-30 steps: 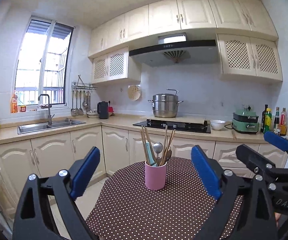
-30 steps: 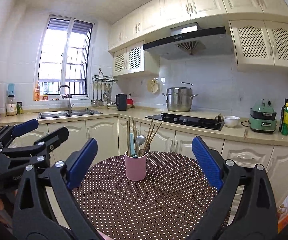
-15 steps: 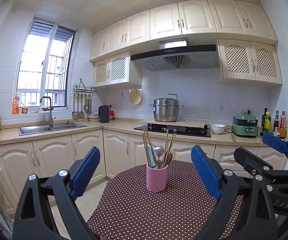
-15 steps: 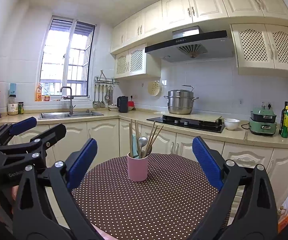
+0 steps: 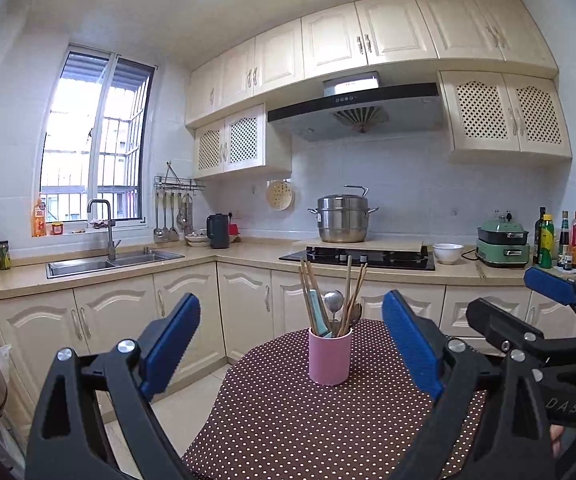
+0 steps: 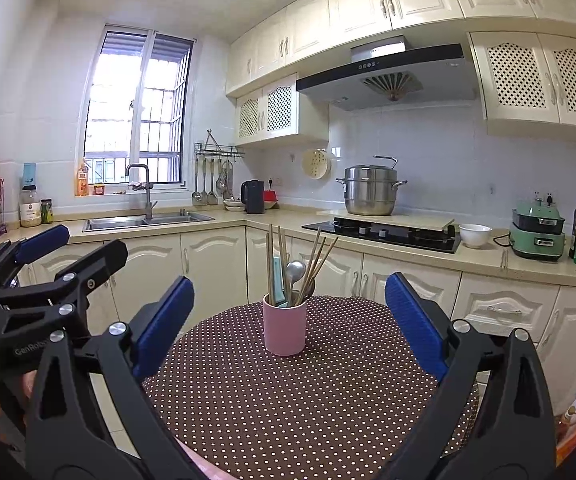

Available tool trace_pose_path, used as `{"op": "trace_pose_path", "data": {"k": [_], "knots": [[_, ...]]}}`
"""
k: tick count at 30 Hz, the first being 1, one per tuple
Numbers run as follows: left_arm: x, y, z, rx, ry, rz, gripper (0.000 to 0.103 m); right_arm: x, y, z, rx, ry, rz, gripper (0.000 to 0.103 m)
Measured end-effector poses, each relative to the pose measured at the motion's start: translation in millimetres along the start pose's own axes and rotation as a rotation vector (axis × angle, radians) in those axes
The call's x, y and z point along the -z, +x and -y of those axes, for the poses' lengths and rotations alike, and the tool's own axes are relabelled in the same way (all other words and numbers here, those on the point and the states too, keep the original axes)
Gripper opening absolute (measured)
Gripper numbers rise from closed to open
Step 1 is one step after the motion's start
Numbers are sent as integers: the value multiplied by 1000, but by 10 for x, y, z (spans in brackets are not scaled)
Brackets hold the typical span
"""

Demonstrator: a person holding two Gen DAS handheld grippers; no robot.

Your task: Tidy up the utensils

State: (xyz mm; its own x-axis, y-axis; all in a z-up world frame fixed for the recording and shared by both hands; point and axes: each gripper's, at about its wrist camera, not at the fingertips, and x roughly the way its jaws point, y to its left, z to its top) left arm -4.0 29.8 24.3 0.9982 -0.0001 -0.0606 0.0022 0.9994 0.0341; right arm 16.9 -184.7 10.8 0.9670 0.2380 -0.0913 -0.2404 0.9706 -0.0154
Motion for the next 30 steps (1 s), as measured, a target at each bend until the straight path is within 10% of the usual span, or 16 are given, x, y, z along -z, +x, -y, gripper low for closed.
{"op": "trace_pose_path", "data": {"k": [30], "knots": [[27, 74, 103, 1, 18, 2, 91, 12, 24, 88, -2, 19, -9, 95]]}}
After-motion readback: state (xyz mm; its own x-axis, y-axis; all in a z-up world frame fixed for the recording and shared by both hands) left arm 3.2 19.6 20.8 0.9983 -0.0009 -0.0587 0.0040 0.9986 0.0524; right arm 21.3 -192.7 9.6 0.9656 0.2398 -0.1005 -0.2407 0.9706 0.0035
